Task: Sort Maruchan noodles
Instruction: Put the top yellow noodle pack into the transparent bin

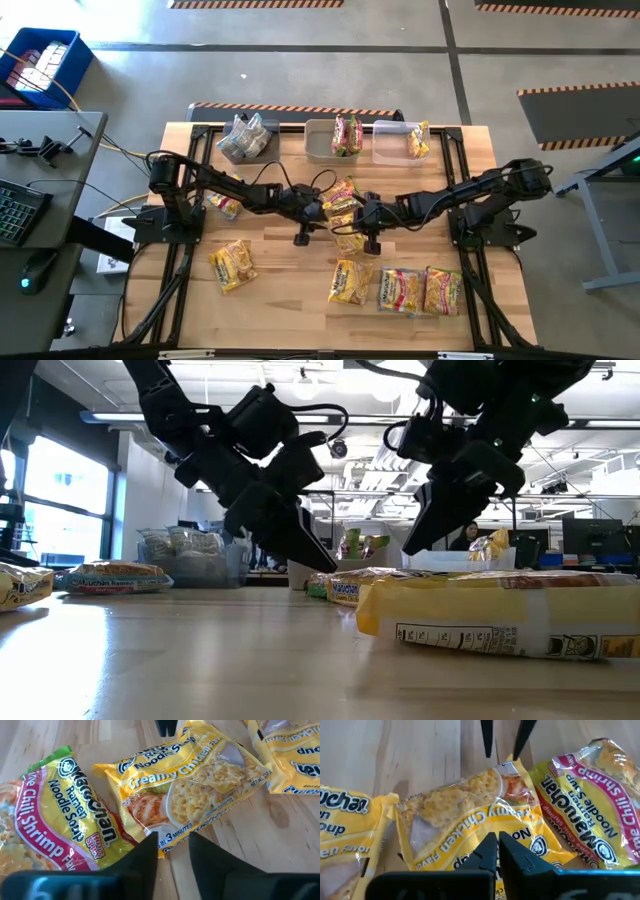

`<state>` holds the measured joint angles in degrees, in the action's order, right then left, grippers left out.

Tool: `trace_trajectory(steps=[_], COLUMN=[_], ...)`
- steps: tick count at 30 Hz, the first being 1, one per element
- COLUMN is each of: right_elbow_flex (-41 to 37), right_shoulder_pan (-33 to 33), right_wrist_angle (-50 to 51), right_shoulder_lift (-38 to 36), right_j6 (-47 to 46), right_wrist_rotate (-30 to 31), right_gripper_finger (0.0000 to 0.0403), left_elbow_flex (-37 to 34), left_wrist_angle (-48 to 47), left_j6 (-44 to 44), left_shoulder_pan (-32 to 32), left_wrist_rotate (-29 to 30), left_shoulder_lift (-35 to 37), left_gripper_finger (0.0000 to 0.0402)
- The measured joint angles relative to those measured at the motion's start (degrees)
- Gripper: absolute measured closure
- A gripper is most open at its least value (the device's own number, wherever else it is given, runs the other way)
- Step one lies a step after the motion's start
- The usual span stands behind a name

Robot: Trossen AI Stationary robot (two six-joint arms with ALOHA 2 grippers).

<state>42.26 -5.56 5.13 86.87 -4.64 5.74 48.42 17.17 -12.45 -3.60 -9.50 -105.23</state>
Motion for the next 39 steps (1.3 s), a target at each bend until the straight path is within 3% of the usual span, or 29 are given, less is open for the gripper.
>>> trace_trajectory(steps=[5,7,12,16,20,24,27,33,36,39], right_elbow_flex=[0.0,0.0,0.0,0.0,0.0,-0.2,-5.1,-21.0,-24.8,-25.6], right_shoulder_pan=[-0.2,-1.2,-4.3,-5.3,-6.0,-7.4,-8.4,-10.2,-10.9,-11.5], right_wrist_angle=[4.3,8.0,13.9,11.7,10.2,9.6,-2.1,-32.5,-40.7,-42.4], right_shoulder_lift=[-2.9,-5.2,-10.1,-10.2,-9.3,-8.6,-8.5,-8.5,-8.5,-8.5], right_j6=[-6.6,-10.0,-17.1,-21.6,-23.5,-23.6,-23.6,-27.9,-28.4,-27.7], right_wrist_rotate=[0.3,3.4,12.6,13.5,13.1,15.6,16.5,16.3,17.0,17.8], right_gripper_finger=[0.0403,0.0403,0.0403,0.0403,0.0403,0.0403,0.0403,0.0403,0.0403,0.0403], left_elbow_flex=[0.0,0.0,0.0,0.0,1.6,7.6,10.7,18.1,22.1,25.5], left_wrist_angle=[0.1,0.7,3.0,4.9,6.5,-0.2,-2.7,-9.5,-13.1,-15.6], left_j6=[-3.3,-4.6,-7.3,-7.6,2.0,12.6,15.5,14.8,15.2,16.7], left_shoulder_pan=[0.0,0.0,-0.1,-0.1,-1.1,-4.3,-4.8,-4.0,-3.5,-3.4], left_wrist_rotate=[0.0,0.0,0.0,0.9,3.5,-5.2,-8.9,-9.0,-8.4,-5.0], left_shoulder_lift=[0.0,0.0,0.0,0.0,0.0,-0.8,-2.3,-8.0,-11.4,-14.0], left_gripper_finger=[0.0369,0.0392,0.0398,0.0401,0.0398,0.0376,0.0350,0.0282,0.0250,0.0225])
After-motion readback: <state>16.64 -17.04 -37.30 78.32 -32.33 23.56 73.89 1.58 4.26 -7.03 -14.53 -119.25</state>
